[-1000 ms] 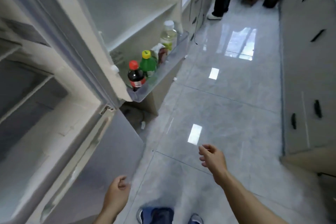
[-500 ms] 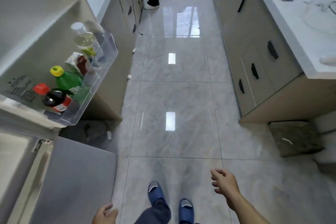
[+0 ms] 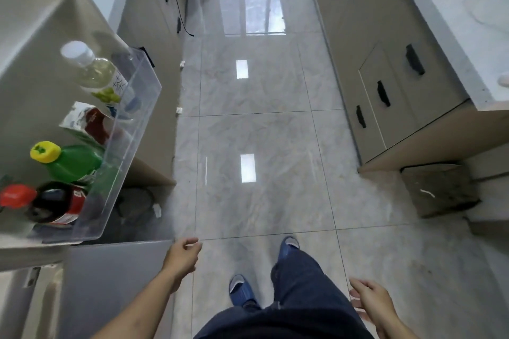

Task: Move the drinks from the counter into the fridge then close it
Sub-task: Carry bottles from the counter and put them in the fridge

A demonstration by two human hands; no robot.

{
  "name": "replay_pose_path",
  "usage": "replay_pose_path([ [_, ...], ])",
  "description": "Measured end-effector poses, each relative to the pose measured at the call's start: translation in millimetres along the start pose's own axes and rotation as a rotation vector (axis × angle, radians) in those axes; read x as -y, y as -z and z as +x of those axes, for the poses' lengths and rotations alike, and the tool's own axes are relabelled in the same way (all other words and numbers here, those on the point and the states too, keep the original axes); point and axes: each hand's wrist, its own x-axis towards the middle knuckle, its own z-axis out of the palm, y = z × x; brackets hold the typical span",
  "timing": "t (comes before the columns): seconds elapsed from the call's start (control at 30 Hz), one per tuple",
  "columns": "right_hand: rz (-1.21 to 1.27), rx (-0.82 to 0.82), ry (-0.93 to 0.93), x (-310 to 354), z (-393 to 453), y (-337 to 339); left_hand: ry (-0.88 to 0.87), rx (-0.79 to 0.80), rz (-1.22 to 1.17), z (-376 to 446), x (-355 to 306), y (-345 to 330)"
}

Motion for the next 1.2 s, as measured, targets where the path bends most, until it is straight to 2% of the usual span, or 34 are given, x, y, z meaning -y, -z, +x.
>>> replay_pose_path([
  [0.27, -0.060, 0.067, -0.034, 94, 69, 8, 0.059, -0.017, 0.056, 46, -78, -27],
  [0.6, -0.227, 0.143, 0.150, 336, 167, 11, 0.154, -0.102, 0.004, 78, -176, -55],
  [0.97, -0.369, 0.234, 0.270, 536, 223, -66, 0.345, -0.190, -0.201, 169, -237, -53],
  [1.2, -0.552, 0.243, 0.280, 638, 220, -115, 0.379, -0.188, -0.351, 237, -320, -23],
])
